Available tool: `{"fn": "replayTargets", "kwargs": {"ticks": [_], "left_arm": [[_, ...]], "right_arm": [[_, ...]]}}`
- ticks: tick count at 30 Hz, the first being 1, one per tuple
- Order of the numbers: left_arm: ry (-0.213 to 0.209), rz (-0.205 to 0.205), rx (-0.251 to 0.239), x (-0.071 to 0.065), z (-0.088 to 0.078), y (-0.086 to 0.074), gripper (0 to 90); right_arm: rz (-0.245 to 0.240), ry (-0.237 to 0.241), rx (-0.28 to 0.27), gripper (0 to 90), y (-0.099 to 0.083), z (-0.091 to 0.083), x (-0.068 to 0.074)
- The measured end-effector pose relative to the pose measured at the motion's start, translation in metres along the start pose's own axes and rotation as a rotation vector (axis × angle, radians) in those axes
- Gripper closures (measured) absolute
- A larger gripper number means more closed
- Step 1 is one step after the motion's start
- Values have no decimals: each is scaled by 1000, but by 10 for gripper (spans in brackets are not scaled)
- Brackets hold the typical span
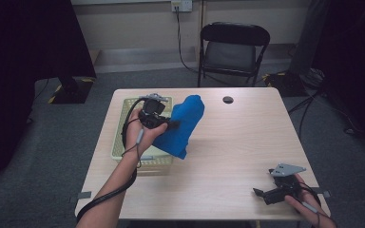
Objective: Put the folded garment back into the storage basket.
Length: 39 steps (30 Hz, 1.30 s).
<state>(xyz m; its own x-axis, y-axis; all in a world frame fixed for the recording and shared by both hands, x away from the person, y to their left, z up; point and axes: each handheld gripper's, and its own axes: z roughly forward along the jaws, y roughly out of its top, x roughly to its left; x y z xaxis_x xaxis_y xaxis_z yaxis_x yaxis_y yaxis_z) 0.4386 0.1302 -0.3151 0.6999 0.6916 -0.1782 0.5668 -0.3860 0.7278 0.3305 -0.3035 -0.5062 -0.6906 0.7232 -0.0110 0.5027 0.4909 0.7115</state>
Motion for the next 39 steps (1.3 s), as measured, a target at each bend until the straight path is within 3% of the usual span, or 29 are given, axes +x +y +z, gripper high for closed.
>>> {"fn": "replayTargets", "kwargs": {"ticks": [27,39], "left_arm": [[69,-63,-31,34,-35,-13,774],[111,-95,-25,52,-34,-24,774]], "right_arm": [[0,0,0,0,0,0,0],[0,0,0,0,0,0,0]]}}
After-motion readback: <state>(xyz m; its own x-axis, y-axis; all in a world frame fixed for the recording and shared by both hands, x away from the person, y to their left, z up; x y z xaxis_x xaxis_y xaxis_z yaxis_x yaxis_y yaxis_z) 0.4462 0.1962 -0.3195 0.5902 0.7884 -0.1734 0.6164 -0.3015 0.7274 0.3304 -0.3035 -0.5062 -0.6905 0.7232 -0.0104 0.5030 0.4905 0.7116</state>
